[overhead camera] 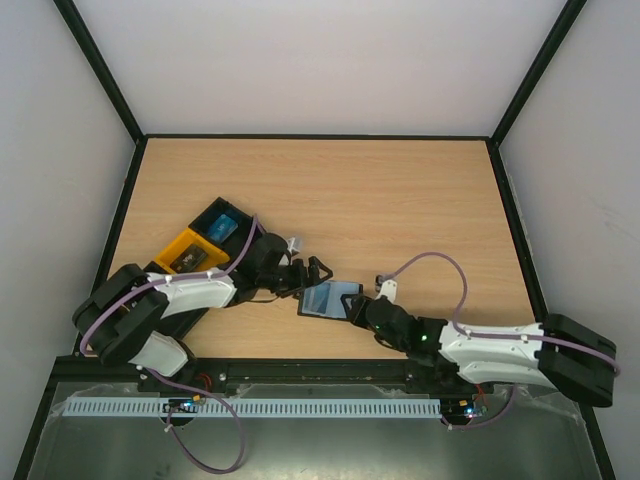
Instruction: Take the credit cards out of the card holder
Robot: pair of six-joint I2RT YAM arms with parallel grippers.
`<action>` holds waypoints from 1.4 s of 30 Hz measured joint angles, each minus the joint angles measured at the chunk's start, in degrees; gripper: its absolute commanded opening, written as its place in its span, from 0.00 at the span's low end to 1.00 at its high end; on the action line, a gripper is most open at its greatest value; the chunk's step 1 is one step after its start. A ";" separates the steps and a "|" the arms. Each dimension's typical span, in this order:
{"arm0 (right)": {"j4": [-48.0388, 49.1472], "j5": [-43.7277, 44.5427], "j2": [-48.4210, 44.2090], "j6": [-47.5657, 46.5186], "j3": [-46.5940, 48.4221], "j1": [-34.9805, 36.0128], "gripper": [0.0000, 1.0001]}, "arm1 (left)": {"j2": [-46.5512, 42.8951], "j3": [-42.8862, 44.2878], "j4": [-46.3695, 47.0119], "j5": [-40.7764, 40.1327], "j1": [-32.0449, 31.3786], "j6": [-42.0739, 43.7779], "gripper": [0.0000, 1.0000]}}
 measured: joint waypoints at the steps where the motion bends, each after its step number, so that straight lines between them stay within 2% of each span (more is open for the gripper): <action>1: 0.94 -0.57 2.01 -0.02 0.94 0.00 0.33 | -0.20 -0.39 -0.13 0.07 0.33 0.13 1.00; 10: 7.87 -5.77 15.50 -0.74 7.91 0.02 0.31 | -1.75 -4.09 0.11 1.68 2.14 0.37 1.00; 21: 9.75 -7.10 25.24 -2.25 10.34 0.00 0.29 | -3.58 -5.20 -1.86 0.20 2.62 0.09 1.00; 24: 8.87 -7.13 28.06 -2.78 11.69 0.00 0.22 | -3.58 -5.35 -2.16 -0.09 2.67 0.07 1.00; 34: 7.91 -6.14 28.94 -4.28 11.69 0.02 0.03 | -5.42 -5.35 -4.55 -1.40 2.99 0.07 1.00; 42: 11.32 -5.38 29.55 -4.72 9.97 0.02 0.02 | -6.69 -5.35 -3.65 -0.28 3.37 -0.37 1.00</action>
